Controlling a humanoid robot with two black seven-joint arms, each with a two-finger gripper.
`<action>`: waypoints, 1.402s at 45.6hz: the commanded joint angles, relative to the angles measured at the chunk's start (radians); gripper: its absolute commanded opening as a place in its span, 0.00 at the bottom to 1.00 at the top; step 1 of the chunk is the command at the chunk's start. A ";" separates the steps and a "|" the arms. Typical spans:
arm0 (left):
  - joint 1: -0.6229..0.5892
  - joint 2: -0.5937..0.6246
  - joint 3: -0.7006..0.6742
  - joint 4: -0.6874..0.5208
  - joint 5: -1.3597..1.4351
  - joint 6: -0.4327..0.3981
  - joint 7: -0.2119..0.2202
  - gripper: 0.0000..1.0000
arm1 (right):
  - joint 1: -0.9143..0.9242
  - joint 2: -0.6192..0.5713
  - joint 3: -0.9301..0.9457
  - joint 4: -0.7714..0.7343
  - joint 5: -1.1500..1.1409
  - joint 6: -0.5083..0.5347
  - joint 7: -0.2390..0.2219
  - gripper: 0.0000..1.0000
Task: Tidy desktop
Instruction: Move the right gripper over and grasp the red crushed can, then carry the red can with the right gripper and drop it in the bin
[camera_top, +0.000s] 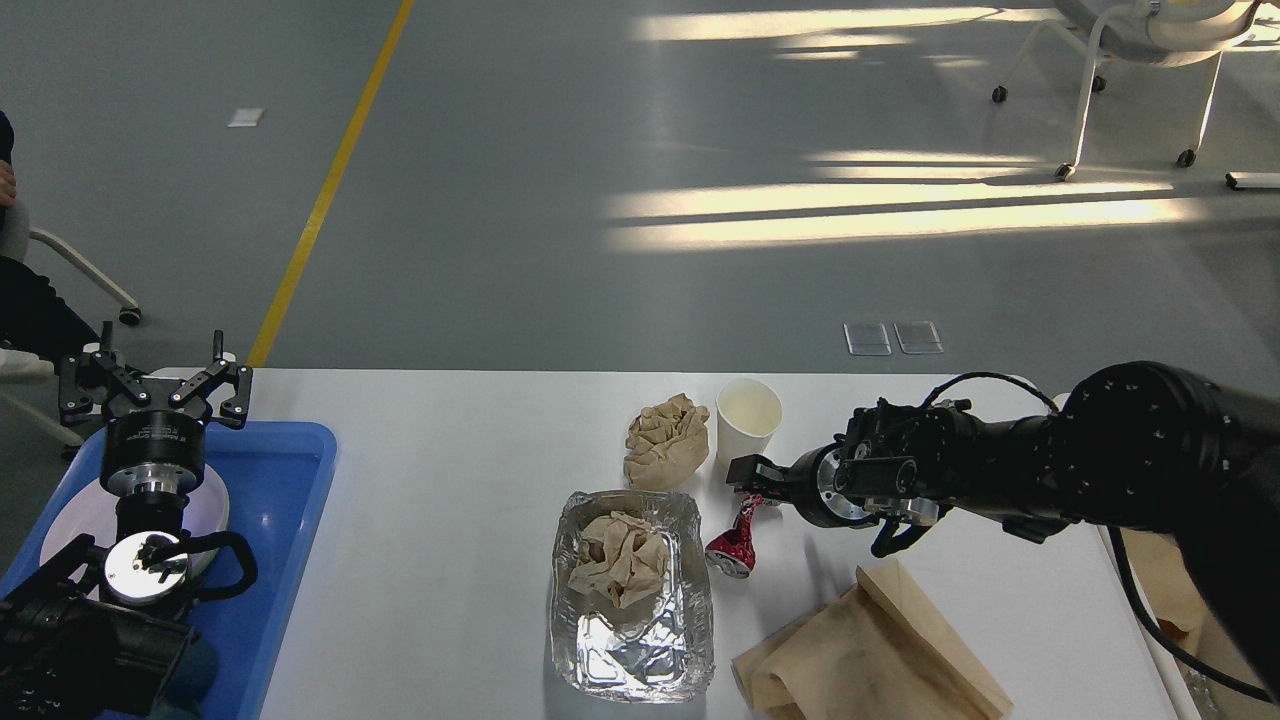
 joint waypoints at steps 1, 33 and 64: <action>0.000 0.000 0.000 0.001 0.000 0.001 0.000 0.96 | -0.013 0.009 0.001 -0.012 -0.003 -0.005 0.006 0.97; 0.000 0.000 0.000 0.001 0.001 0.000 0.000 0.96 | -0.073 0.050 -0.037 -0.067 -0.001 -0.008 -0.003 0.08; 0.000 0.000 0.000 0.001 0.000 0.000 0.000 0.96 | 0.629 -0.473 -0.094 0.266 -0.001 0.645 0.002 0.00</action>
